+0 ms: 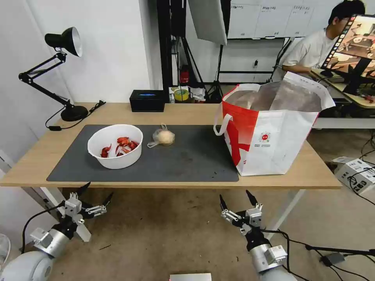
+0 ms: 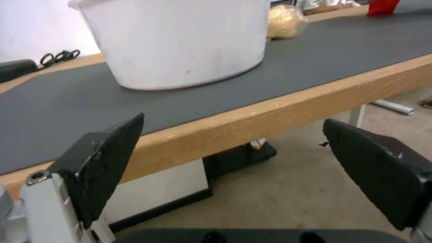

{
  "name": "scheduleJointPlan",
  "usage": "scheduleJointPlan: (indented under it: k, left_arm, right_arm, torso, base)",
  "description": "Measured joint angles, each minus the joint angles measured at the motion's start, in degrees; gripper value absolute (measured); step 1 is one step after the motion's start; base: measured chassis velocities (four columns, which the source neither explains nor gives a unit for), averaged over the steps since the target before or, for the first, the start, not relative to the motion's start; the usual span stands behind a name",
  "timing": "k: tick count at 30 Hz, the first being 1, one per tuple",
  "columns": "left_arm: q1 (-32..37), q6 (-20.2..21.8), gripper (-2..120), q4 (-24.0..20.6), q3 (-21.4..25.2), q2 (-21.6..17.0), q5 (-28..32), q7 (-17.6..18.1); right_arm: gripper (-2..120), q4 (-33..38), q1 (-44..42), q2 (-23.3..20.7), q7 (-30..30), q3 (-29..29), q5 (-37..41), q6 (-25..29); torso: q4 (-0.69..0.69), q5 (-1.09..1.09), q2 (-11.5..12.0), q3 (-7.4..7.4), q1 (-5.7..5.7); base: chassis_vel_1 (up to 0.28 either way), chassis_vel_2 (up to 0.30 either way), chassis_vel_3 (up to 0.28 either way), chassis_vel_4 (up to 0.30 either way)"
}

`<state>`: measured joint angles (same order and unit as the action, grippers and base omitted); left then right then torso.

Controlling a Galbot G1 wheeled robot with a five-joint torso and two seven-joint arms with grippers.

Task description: Pick up the trash from the table and place it into the takeout bag.

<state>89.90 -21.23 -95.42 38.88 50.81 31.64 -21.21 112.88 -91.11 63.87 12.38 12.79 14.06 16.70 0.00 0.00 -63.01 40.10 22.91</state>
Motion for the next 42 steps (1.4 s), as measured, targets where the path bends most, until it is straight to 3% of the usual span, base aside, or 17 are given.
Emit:
scheduleJointPlan:
  k: [24, 32, 34, 42]
  left_arm:
    - [0.1, -0.26, 100, 0.09, 0.32, 0.76, -0.01, -0.7]
    - [-0.26, -0.26, 100, 0.06, 0.45, 0.77, 0.02, -0.57]
    - [-0.37, -0.26, 100, 0.09, 0.61, 0.76, 0.07, -0.34]
    - [-0.15, -0.37, 100, 0.93, 1.42, 0.66, 0.09, -0.36]
  right_arm:
    - [100, 1.79, 2.53, -1.79, -0.25, -1.27, 1.79, -1.57]
    - [100, 3.71, 14.32, -7.18, -0.01, -5.79, 9.57, -8.14]
    - [100, 3.05, 19.46, -8.28, 0.78, -9.14, 11.84, -9.87]
    - [100, -3.7, 40.28, -6.66, 5.79, -21.48, 18.41, -15.01]
  torso:
    - [-0.01, 0.0, 0.0, 0.0, 0.0]
    - [0.0, 0.0, 0.0, 0.01, 0.0]
    - [-0.01, 0.0, 0.0, 0.01, 0.0]
    - [0.02, -0.01, 0.0, 0.01, 0.01]
  base:
    - [0.0, 0.0, 0.0, 0.0]
    - [0.0, 0.0, 0.0, 0.0]
    - [0.0, 0.0, 0.0, 0.0]
    - [0.0, 0.0, 0.0, 0.0]
